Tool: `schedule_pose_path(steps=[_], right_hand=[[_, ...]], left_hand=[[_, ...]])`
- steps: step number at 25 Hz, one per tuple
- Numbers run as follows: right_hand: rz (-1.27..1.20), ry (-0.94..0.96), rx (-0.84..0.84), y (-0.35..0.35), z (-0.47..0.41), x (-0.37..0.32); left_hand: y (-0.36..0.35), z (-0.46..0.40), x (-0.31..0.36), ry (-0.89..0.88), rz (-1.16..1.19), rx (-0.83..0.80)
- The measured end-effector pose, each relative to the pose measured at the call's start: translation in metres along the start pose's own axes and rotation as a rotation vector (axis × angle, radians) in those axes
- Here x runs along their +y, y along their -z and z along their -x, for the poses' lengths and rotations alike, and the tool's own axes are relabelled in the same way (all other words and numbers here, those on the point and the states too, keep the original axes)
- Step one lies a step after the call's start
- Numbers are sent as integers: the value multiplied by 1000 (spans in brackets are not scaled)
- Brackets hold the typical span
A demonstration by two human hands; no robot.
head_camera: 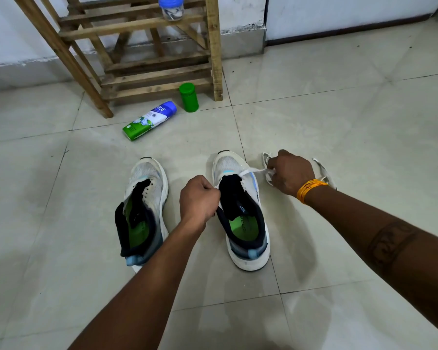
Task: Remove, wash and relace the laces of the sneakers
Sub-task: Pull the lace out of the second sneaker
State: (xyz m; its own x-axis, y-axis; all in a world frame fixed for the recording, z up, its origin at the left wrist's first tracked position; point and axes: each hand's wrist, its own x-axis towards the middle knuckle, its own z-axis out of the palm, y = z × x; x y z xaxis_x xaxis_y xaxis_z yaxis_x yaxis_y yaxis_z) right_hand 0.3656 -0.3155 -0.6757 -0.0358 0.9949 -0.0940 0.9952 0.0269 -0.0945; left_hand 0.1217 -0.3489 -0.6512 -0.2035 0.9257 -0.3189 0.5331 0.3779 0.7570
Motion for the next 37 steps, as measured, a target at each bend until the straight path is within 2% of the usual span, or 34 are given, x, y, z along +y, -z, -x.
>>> schedule_pose_path(steps=[2,5,8,13,18,20,23,25,29,32,34,37], right_hand=[[-124,-3,18,7,-6,-4],[-391,89,134,13,-12,-15],[-541,225,64,11,-17,-25],[-452,351,-84,19,-11,-26],[-309,395,9,15,-9,-28],[-267,331,58,10,-9,-24],[-91,-3,84,4,-11,-3],[-76,-57,81,-1,-10,4],[-337,373,102,1,-8,-13],[-321,468,43,7,-11,-24],[-321,439,86,5,-8,-23],[-182,164,143,5,-8,-11]], left_hand=[[1,0,0,5,-3,-2],[1,0,-1,18,21,-10],[0,1,0,10,21,-10],[-2,-1,-1,4,13,2],[-4,1,0,-3,12,4],[-4,0,0,-4,6,6],[-1,1,0,13,13,4],[1,2,0,14,16,5],[-1,1,0,2,-1,-2],[-3,1,2,-1,-3,-6],[-2,2,1,2,5,-5],[0,2,0,13,16,-6]])
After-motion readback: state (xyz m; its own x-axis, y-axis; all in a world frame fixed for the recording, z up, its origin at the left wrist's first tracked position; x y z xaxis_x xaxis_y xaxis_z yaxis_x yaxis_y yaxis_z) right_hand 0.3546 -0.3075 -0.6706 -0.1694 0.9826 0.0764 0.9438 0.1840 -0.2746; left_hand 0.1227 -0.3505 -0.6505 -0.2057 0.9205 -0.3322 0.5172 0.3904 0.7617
